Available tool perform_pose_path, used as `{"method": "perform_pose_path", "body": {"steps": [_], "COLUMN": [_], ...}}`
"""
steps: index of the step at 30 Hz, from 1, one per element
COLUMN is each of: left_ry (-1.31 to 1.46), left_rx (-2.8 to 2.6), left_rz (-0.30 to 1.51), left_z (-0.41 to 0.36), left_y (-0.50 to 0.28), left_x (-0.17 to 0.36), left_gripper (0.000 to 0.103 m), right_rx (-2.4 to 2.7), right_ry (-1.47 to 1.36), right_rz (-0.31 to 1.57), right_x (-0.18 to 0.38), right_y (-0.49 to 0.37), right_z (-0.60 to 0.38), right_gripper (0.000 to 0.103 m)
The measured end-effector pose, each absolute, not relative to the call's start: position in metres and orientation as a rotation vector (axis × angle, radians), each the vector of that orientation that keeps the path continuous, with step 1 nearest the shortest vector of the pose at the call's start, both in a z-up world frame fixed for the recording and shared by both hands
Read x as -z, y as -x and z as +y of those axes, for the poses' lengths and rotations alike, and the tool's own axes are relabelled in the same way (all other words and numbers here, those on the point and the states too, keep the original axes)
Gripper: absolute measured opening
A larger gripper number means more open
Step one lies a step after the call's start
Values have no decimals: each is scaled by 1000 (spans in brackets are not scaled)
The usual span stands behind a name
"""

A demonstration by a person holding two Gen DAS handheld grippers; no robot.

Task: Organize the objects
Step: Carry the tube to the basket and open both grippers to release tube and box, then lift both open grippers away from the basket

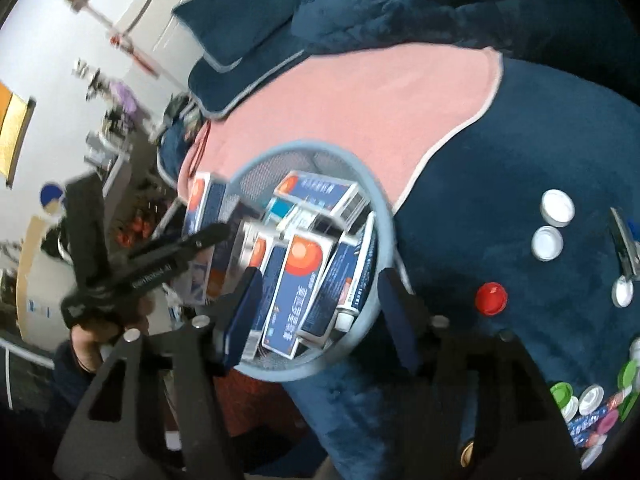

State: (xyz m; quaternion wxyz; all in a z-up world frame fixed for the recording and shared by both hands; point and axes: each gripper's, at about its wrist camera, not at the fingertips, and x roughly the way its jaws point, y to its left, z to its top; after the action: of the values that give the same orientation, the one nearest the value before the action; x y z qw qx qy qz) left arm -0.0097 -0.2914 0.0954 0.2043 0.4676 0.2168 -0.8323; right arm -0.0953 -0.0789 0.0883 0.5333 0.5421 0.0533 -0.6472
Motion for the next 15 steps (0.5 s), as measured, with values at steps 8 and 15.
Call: {"method": "perform_pose_path", "body": {"steps": [8,15], "left_ry": [-1310,-1291], "left_rx": [2252,2297], "left_rz": [573,593], "left_z": [-305,-302], "left_y": [15,3], "left_x": [-98,-104], "left_gripper": [60,87], "right_rx": [1640,1638], "right_ry": [-1270,-1306], "right_rz": [66,76], "right_x": [-100,-90], "right_y": [103,109], "right_z": [-60,-58], "right_gripper": [63,82]}}
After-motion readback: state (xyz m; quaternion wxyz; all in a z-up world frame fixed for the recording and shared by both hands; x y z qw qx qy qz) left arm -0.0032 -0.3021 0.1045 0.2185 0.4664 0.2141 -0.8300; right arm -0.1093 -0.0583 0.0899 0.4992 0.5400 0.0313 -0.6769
